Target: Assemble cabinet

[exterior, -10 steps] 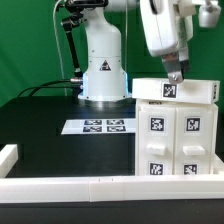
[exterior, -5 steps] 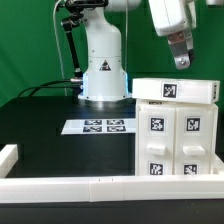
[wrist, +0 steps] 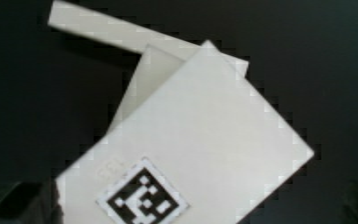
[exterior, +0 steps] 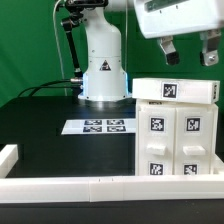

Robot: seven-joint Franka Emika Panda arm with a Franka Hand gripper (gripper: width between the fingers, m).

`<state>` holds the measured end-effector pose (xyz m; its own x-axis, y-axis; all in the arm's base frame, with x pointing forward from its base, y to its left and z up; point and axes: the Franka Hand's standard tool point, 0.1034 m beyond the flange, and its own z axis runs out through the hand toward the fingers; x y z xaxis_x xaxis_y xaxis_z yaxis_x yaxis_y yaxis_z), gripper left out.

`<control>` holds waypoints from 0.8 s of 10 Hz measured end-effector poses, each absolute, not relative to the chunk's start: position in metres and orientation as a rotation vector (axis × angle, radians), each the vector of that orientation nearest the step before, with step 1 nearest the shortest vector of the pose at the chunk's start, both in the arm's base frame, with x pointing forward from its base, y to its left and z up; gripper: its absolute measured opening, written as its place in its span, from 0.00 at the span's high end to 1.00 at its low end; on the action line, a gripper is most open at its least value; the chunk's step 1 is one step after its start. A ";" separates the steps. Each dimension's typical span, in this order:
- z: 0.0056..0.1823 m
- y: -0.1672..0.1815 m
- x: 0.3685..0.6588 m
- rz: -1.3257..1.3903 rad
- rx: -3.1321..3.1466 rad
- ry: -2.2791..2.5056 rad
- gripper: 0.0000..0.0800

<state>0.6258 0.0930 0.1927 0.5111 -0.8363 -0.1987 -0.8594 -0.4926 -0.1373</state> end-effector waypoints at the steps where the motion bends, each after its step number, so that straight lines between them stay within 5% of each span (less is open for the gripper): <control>1: 0.193 0.092 0.626 0.141 -2.579 1.361 0.00; 6: 0.192 0.091 0.626 0.082 -2.768 0.884 0.00; 8: 0.190 0.094 0.624 0.019 -2.965 0.358 0.00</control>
Offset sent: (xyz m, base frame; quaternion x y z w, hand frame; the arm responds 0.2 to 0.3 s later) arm 0.0000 0.0000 0.0000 0.0000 0.0000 -0.1938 0.9810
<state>0.6237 0.0938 0.1903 0.9713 -0.2356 -0.0314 -0.2376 -0.9594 -0.1518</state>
